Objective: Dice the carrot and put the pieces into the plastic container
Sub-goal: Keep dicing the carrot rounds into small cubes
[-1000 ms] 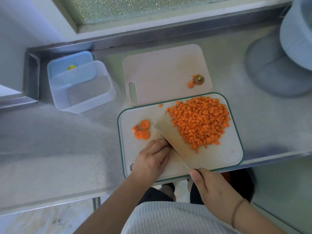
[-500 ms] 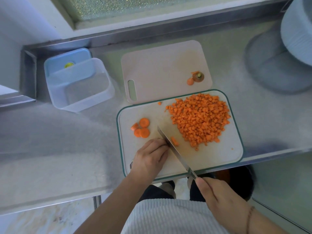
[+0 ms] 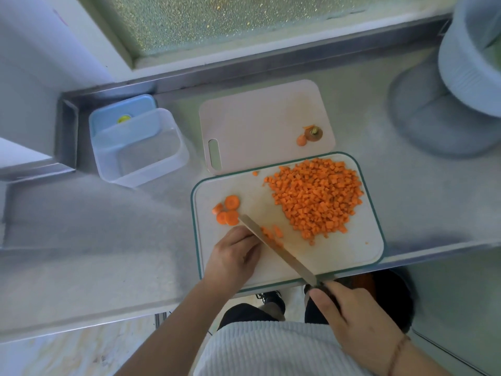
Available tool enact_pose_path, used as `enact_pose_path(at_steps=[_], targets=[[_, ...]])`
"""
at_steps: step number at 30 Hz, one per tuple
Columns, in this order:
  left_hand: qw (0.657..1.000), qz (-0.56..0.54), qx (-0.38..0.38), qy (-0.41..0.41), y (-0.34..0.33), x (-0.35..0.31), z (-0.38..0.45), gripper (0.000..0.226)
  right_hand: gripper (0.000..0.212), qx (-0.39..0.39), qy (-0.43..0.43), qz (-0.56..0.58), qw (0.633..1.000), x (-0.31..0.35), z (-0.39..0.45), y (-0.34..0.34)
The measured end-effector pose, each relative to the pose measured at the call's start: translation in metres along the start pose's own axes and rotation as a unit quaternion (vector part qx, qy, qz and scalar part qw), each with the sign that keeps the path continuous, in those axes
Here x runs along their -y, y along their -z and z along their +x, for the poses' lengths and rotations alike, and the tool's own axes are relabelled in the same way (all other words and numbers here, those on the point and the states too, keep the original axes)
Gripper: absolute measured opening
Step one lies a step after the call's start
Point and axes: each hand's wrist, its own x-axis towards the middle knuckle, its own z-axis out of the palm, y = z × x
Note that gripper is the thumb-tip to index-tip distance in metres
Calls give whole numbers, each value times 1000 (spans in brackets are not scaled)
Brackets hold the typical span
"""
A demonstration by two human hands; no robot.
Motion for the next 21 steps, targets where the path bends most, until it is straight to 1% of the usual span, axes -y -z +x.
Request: enact_pose_path(at_steps=[1, 3, 6, 8, 9, 10, 12, 14, 16, 17, 19, 20, 21], targets=[[1000, 3, 2, -2, 5, 1, 0, 20, 74, -1, 1, -28, 1000, -3, 0, 5], [1000, 12, -13, -3, 17, 2, -1, 21, 82, -14, 16, -98, 995, -10, 0, 15], [995, 21, -90, 37, 33, -2, 3, 24, 100, -40, 40, -200, 978, -23, 1, 26], [991, 18, -124, 55, 43, -9, 12, 26, 103, -36, 42, -250, 967, -28, 3, 33], [992, 21, -116, 38, 44, -14, 18, 24, 100, -32, 47, -264, 963, -30, 4, 36], [995, 38, -92, 11, 43, -20, 24, 20, 96, -30, 56, -273, 960, -30, 6, 39], [992, 121, -31, -22, 32, -30, 34, 17, 95, -29, 67, -284, 956, -27, 12, 46], [981, 192, -6, 4, 18, -40, 39, 24, 104, -44, 81, -290, 953, -22, 17, 53], [972, 232, -9, 38, 8, -47, 40, 28, 108, -60, 100, -283, 952, -23, 23, 58], [968, 245, -12, 53, 4, -51, 40, 29, 105, -67, 117, -282, 950, -24, 27, 59], [962, 263, -18, 77, 0, -58, 39, 31, 91, -74, 129, -277, 949, -22, 33, 68], [959, 269, -15, 90, -3, -63, 38, 32, 90, -68, 132, -280, 948, -25, 37, 69], [956, 272, -7, 107, -6, -68, 37, 34, 93, -64, 142, -288, 945, -27, 40, 71]])
